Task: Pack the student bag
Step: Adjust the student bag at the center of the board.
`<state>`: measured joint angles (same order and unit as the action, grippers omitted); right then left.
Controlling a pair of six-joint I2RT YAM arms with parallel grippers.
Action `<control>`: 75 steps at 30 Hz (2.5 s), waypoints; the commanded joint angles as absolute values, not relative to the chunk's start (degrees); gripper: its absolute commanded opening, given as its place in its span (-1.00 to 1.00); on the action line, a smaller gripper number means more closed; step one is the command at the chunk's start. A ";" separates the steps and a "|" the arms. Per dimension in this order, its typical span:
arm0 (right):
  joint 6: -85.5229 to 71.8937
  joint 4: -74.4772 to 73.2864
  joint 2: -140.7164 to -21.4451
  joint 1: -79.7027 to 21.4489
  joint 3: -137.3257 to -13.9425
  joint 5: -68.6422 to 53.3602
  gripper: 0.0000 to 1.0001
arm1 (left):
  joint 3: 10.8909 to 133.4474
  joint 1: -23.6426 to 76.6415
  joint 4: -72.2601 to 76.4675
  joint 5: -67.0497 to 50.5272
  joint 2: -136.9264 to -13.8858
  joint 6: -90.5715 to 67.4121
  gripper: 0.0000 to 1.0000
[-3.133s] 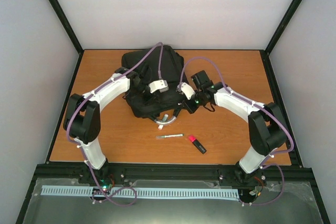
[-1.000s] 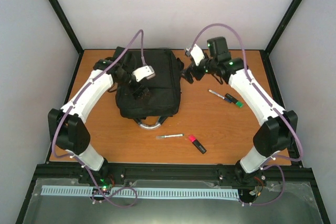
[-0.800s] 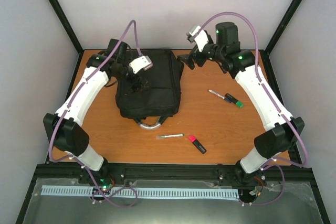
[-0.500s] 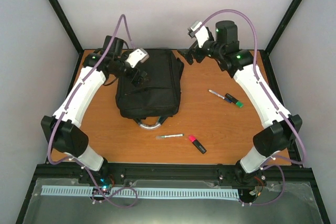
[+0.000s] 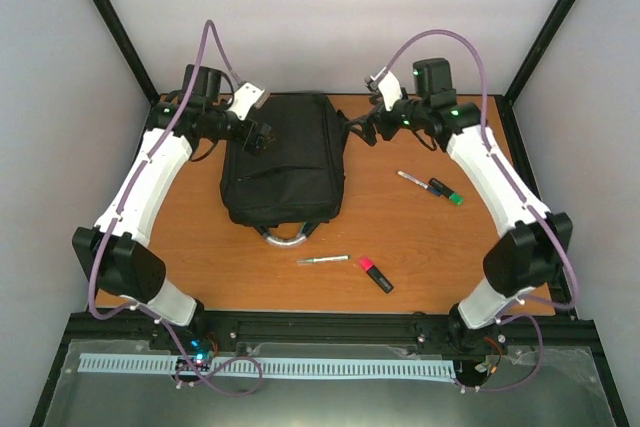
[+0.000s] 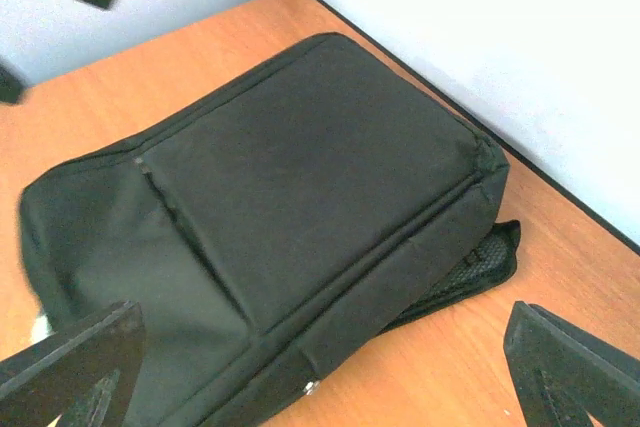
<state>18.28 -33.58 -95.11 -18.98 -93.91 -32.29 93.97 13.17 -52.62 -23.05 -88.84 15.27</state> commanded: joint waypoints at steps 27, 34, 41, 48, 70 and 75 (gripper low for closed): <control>23.14 -33.96 -83.45 -22.85 -73.53 -17.09 1.00 | 56.94 1.67 -40.68 -24.33 -70.52 -5.63 0.99; 18.89 -34.34 -90.80 -22.76 -77.06 -27.58 1.00 | 51.94 -2.20 -39.23 -25.29 -67.22 -8.72 0.99; 14.77 -32.61 -100.39 -22.85 -79.56 -27.89 1.00 | 51.06 -2.53 -39.79 -20.59 -65.33 -8.23 1.00; 11.58 -31.52 -109.14 -23.74 -85.35 -31.94 1.00 | 46.56 -5.10 -36.38 -22.75 -66.56 -13.03 1.00; 12.14 -30.08 -125.77 -35.95 -107.23 -30.61 1.00 | 43.72 -11.41 -34.51 -29.99 -64.77 -13.69 0.99; 16.48 -32.59 -120.91 -35.89 -106.25 -25.88 1.00 | 44.18 -11.36 -34.34 -33.30 -63.31 -12.20 0.99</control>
<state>12.78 -31.81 -125.95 -35.88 -105.69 -29.82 43.46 -11.05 -34.76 -30.28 -65.43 -12.69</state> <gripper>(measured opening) 1.000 0.998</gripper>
